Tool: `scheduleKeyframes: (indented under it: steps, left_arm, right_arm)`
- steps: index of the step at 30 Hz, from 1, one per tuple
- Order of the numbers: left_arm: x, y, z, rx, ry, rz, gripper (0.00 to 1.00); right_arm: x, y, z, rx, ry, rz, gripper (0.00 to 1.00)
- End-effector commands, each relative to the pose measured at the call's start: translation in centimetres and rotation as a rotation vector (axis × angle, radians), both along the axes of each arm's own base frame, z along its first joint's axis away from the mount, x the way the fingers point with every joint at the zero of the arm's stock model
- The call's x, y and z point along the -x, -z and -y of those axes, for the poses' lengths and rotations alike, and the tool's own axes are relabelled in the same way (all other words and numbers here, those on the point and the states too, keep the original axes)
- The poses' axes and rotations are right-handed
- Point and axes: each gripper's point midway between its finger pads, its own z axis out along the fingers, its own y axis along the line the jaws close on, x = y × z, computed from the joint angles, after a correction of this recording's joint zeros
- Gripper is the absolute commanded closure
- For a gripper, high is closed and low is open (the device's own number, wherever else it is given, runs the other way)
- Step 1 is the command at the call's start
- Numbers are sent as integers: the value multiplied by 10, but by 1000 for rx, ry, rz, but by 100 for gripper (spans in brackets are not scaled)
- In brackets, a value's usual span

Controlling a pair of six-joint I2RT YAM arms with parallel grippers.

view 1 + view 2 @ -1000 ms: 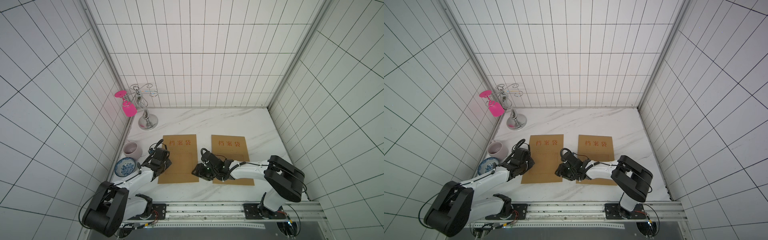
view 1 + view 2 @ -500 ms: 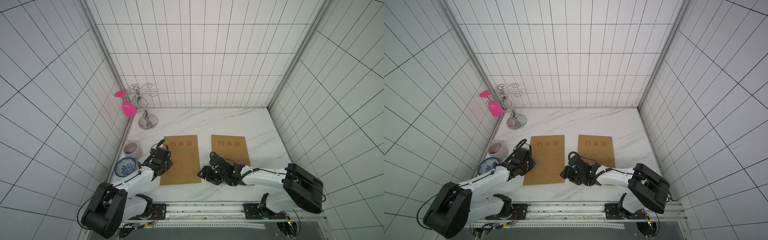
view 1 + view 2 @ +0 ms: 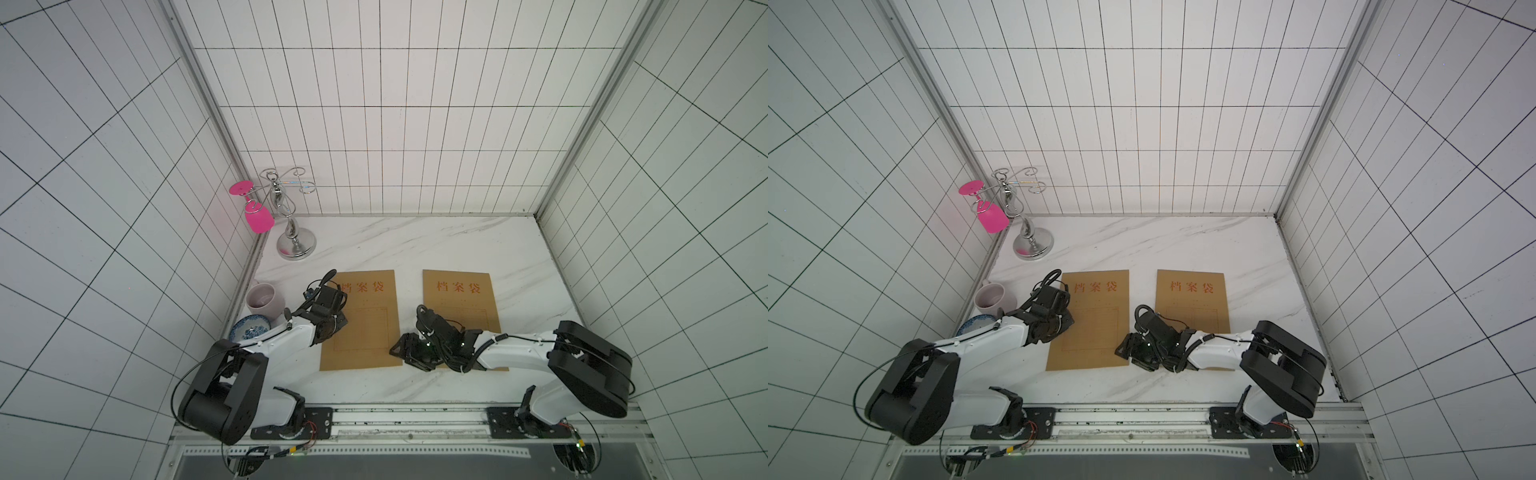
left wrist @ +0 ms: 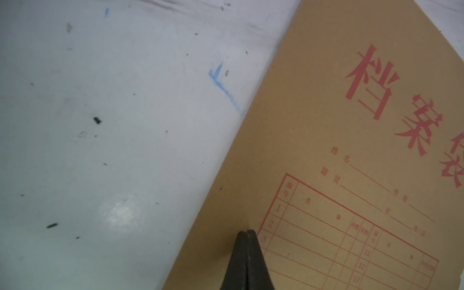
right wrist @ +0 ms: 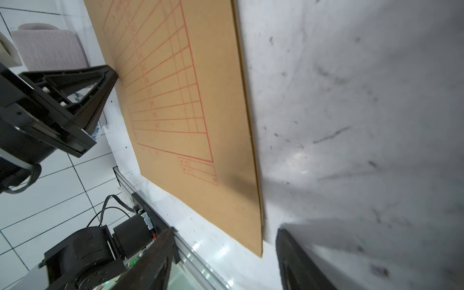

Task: Open the file bag
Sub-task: Pick up the file bag from the center of the board.

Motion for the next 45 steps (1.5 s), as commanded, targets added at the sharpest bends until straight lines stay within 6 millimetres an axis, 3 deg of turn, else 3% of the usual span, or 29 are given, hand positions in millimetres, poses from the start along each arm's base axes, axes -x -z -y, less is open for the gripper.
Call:
scheduleKeyframes:
  steps: [1,6,13,21,26,31,34,36,40,43,45]
  left_arm:
    - [24,16,-10,-14,-32,-65,100]
    - [30,19,-11,-13,-31,-75,100]
    - [30,22,-12,-28,-20,-83,100]
    - [19,16,3,-73,57,-52,100]
    - [17,17,10,-85,85,-54,100]
    - [11,7,13,-88,107,-33,100]
    - [-6,-28,19,-114,141,35,99]
    - [-22,-68,30,-144,191,114,74]
    - [-49,-175,74,-191,366,324,46]
    - [-55,-245,106,-221,472,419,36]
    - [-58,-279,126,-199,526,457,30]
  right_arm:
    - [3,19,6,-7,43,-73,36]
    - [-7,22,-2,-64,73,-75,38]
    - [-37,12,1,-53,106,12,45]
    - [-68,-7,-14,-104,65,127,68]
    - [-81,-25,-20,-169,54,212,71]
    - [-85,-40,-15,-174,42,266,92]
    - [-84,-57,-6,-114,14,326,100]
    - [-84,-74,3,-61,-3,384,100]
    - [-80,-126,24,93,-69,568,100]
    - [-76,-161,42,246,-117,698,100]
    - [-74,-176,56,343,-135,760,100]
